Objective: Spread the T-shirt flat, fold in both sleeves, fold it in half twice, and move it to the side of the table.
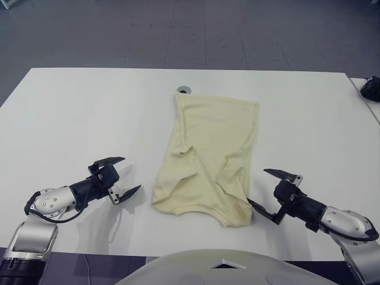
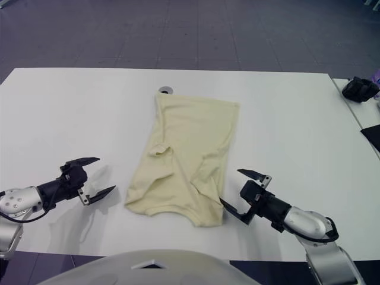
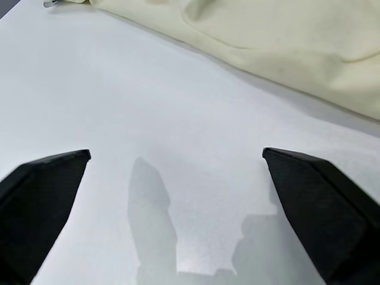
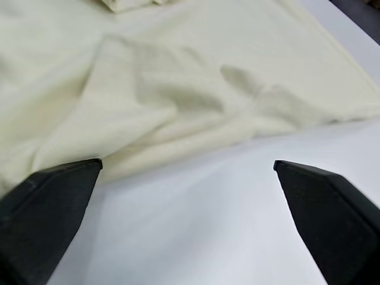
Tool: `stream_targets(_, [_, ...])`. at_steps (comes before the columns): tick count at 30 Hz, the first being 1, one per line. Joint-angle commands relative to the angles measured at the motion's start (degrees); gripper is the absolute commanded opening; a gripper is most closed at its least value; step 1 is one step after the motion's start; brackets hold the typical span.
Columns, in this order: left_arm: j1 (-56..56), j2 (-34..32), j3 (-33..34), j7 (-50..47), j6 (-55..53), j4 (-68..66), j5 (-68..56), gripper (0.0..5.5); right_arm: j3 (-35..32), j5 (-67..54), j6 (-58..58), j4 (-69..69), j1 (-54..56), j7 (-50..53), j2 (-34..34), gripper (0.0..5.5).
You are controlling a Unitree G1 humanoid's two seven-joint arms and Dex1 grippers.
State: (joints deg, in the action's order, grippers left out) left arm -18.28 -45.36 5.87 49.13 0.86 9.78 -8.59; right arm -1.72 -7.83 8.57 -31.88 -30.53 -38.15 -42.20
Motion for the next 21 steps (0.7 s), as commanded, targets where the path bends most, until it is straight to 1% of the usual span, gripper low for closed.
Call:
stream_targets(1, [-0.3, 0.4, -1.8, 0.5, 1.4, -0.3, 1.3, 5.4, 2.9, 3.7, -1.1, -2.3, -0.9, -0.5, -0.4, 5.37])
stream_targets(6, [-0.1, 0.2, -2.4, 0.0, 2.1, -0.2, 2.1, 5.4, 6.9, 11.1, -2.8, 2.7, 1.3, -2.2, -3.5, 5.37])
stream_targets(10, [2.0, -0.8, -3.5, 0.5, 5.7, -0.6, 4.4, 5.4, 7.0, 13.3, -5.5, 2.7, 2.0, -2.5, -4.6, 5.37])
stream_targets(13, [2.0, -1.7, -3.1, 1.3, 9.2, 0.1, 5.0, 5.4, 3.3, 11.2, -7.3, 0.6, 0.6, -2.4, -4.4, 5.37])
stream_targets(16, [1.2, -4.0, -1.8, 3.5, 13.7, 0.7, 4.6, 5.4, -2.6, 8.5, -12.3, -2.3, -1.8, -2.3, -4.1, 5.37])
stream_targets(18, [0.4, -5.7, -1.1, 5.5, 17.4, 0.2, 4.5, 5.4, -7.0, 6.2, -13.4, -3.7, -3.4, -2.2, -3.1, 5.37])
stream_targets(21, [-2.5, -7.8, -0.6, 8.0, 22.3, 0.6, 4.1, 5.4, -12.6, 5.6, -17.6, -1.4, -6.3, -3.8, -3.9, 5.37])
